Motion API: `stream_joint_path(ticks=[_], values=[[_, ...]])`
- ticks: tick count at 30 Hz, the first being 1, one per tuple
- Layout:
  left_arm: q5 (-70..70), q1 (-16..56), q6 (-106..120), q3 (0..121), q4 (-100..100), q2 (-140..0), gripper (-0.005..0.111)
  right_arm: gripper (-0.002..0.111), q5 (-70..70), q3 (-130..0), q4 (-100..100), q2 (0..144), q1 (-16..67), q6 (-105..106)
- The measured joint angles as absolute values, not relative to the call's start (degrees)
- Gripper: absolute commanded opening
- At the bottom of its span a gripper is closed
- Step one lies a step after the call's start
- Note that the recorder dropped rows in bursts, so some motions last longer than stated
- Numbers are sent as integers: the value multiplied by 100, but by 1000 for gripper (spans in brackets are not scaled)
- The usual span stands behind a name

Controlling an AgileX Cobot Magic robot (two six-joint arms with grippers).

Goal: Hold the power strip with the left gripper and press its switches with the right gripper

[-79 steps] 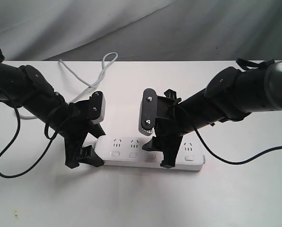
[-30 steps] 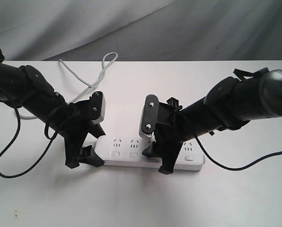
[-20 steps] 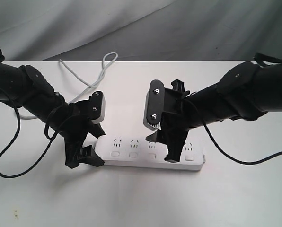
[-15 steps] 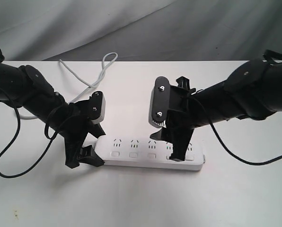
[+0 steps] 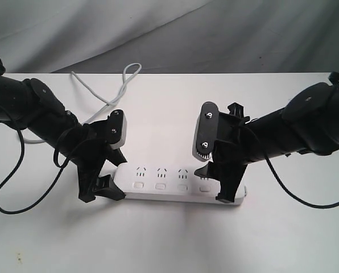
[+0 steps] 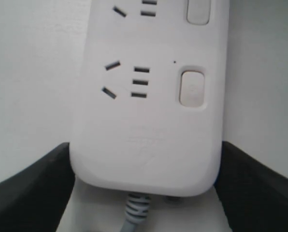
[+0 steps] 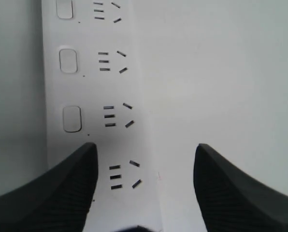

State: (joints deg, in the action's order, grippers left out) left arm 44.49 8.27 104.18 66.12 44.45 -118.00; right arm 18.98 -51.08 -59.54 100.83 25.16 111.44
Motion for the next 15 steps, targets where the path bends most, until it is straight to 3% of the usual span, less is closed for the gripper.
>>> stream_joint_path(ticks=[15], values=[[4449,827,10418,6612,4445,-11800,64,55,1887,-5087,-6034,10156,2505,11132]])
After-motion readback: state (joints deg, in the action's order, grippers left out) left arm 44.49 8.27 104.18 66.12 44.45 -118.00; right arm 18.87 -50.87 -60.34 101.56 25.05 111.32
